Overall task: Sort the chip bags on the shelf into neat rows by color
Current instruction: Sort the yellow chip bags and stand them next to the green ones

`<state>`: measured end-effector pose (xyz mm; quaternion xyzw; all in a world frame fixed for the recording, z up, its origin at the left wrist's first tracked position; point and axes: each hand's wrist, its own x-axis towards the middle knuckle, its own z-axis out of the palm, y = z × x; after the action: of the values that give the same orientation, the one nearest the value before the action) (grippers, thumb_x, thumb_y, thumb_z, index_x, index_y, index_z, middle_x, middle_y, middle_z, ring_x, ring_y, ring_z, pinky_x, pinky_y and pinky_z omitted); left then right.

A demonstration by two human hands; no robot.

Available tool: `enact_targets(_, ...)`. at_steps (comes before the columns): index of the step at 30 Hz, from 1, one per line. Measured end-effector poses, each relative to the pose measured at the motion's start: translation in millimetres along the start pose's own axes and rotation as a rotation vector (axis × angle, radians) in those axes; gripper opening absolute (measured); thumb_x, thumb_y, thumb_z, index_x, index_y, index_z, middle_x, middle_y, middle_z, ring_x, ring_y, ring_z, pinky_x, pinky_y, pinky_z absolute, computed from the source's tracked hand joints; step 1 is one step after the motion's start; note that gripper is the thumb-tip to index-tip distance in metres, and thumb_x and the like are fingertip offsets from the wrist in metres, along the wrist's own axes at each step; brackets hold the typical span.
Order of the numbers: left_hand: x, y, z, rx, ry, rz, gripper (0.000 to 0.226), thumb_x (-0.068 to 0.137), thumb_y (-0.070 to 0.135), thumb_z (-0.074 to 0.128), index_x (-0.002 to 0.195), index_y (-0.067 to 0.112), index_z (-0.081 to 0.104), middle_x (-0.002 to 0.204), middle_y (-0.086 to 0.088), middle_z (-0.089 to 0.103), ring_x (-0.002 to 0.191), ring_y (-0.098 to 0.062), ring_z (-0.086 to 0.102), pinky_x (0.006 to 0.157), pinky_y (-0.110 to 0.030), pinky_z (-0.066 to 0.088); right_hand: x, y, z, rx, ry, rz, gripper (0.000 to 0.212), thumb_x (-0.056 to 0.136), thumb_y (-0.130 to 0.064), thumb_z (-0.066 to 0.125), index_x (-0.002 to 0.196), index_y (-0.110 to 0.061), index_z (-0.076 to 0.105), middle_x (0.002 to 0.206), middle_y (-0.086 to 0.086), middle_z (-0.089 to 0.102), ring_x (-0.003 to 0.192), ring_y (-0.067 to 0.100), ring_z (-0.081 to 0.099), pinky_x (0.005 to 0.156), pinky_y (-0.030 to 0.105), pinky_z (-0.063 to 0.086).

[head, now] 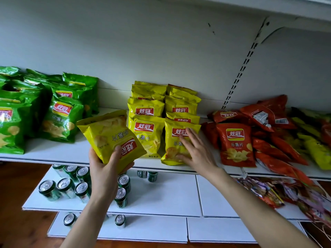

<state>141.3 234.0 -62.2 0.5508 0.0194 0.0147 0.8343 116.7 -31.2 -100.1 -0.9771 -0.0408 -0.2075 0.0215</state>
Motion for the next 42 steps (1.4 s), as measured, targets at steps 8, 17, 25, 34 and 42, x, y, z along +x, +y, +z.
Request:
enact_targets(8, 1.5, -3.7, -2.5, -0.001, -0.003, -0.019, 0.035, 0.091, 0.008, 0.055, 0.121, 0.02, 0.041, 0.109, -0.005, 0.061, 0.083, -0.022, 0.069, 0.054, -0.032, 0.057, 20.4, 10.3, 0.5, 0.055, 0.013, 0.067, 0.072, 0.063, -0.029, 0.082, 0.123, -0.011, 0.047, 0.136, 0.022, 0.047, 0.125, 0.041, 0.044, 0.096, 0.057, 0.039)
enact_targets(17, -6.1, -6.3, -3.4, 0.017, -0.042, -0.048, 0.029, 0.094, 0.013, 0.052, 0.12, 0.022, 0.043, 0.111, -0.007, 0.061, 0.089, -0.026, 0.067, 0.054, -0.034, 0.058, 10.5, 4.6, -3.3, -0.036, 0.01, 0.069, 0.068, 0.078, -0.056, 0.045, 0.125, -0.009, 0.055, 0.14, 0.021, 0.042, 0.132, 0.032, 0.034, 0.1, 0.052, 0.027)
enact_targets(25, -9.6, -1.1, 1.9, -0.01, -0.096, -0.056, 0.025, 0.094, 0.016, 0.05, 0.114, 0.031, 0.05, 0.103, 0.006, 0.067, 0.088, -0.01, 0.068, 0.066, -0.022, 0.056, 1.8, 6.4, -9.6, -0.009, -0.006, 0.017, 0.068, 0.078, -0.057, 0.043, 0.127, -0.011, 0.055, 0.14, 0.022, 0.041, 0.13, 0.034, 0.035, 0.1, 0.053, 0.023)
enact_targets(34, -15.1, 10.2, 8.6, -0.078, -0.096, -0.12, 0.021, 0.094, 0.011, 0.051, 0.11, 0.024, 0.053, 0.101, -0.002, 0.068, 0.078, -0.009, 0.069, 0.058, -0.02, 0.054, 1.6, -5.7, -21.1, 0.201, 0.152, 0.078, 0.058, 0.09, -0.051, 0.039, 0.114, -0.003, 0.063, 0.129, 0.02, 0.053, 0.122, 0.024, 0.04, 0.103, 0.033, 0.033)
enact_targets(42, -15.6, 7.6, 33.6, -0.118, -0.217, -0.069, 0.034, 0.09, 0.009, 0.055, 0.119, 0.023, 0.047, 0.107, -0.006, 0.066, 0.086, -0.015, 0.068, 0.065, -0.025, 0.056, 23.1, -84.2, -55.3, 1.165, 0.053, 0.408, 0.029, 0.081, -0.014, 0.067, 0.107, -0.018, 0.054, 0.09, -0.001, 0.065, 0.081, 0.002, 0.062, 0.075, 0.016, 0.05)
